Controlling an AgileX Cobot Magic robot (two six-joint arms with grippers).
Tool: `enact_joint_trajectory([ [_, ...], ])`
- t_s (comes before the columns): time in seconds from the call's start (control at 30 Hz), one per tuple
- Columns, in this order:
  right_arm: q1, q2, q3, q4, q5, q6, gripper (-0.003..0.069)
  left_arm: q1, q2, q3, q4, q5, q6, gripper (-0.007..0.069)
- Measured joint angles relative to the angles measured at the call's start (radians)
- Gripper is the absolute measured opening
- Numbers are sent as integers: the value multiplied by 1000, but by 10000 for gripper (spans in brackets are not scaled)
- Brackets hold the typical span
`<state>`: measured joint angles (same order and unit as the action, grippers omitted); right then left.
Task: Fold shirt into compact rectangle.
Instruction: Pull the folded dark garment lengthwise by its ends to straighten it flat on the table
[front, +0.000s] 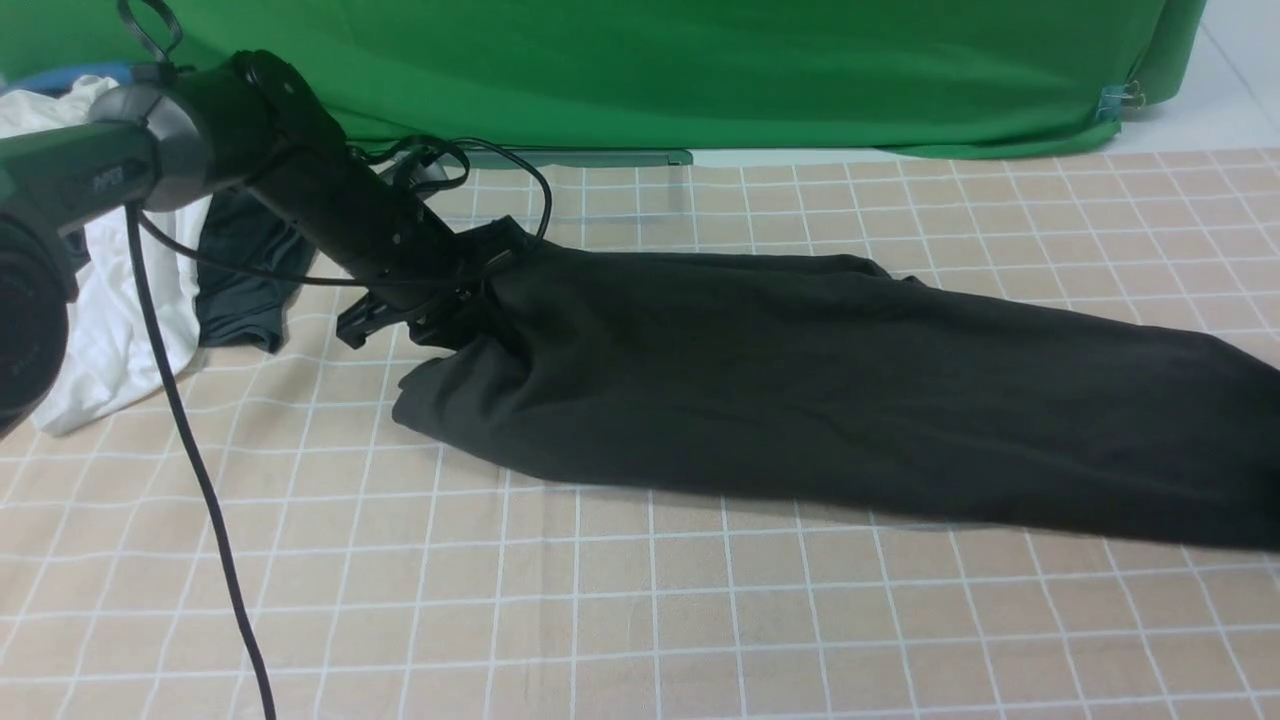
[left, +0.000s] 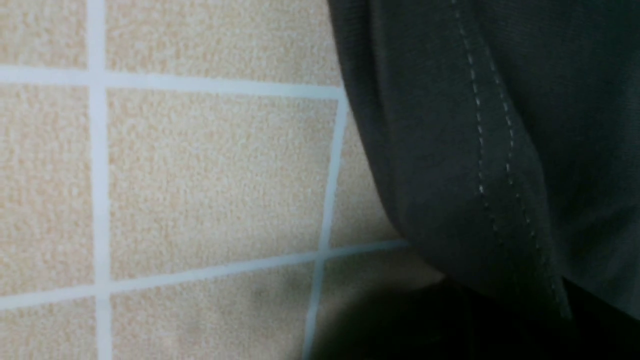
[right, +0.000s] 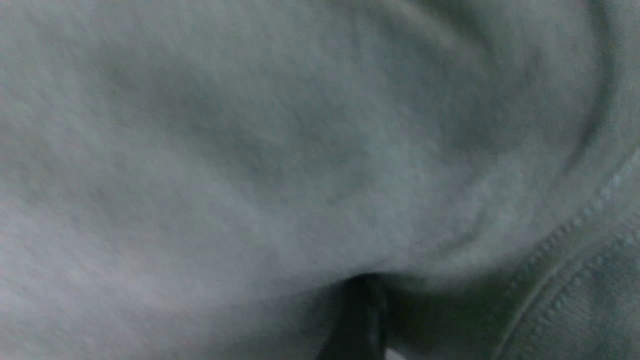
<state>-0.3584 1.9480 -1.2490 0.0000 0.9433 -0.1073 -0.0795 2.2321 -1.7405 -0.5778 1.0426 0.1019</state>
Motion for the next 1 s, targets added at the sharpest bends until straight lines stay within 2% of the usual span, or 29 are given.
enact_joint_trajectory([
  [0.13, 31, 0, 0, 7, -24, -26, 439, 0, 0, 0, 1, 2, 7, 41],
  [0.2, 50, 0, 0, 7, -33, -41, 312, 0, 0, 0, 1, 3, 8, 41],
  [0.23, 64, 0, 0, 8, -36, -46, 223, 0, -2, 0, 1, 3, 8, 41],
  [0.27, 65, 0, 0, 8, -37, -46, 208, 0, -3, 0, 2, 3, 8, 41],
  [0.33, 79, 0, 0, 7, -41, -47, 88, 0, -21, 0, 16, 16, 9, 41],
  [0.63, 120, -55, 0, 87, -52, -5, 85, 0, -105, -1, 70, 141, -19, 41],
  [0.83, 181, -125, 0, 97, 43, 25, 85, 0, -134, -1, 141, 161, -68, 41],
  [1.0, 271, -194, 0, 64, 133, 68, 85, 0, -224, -1, 231, 165, -137, 41],
])
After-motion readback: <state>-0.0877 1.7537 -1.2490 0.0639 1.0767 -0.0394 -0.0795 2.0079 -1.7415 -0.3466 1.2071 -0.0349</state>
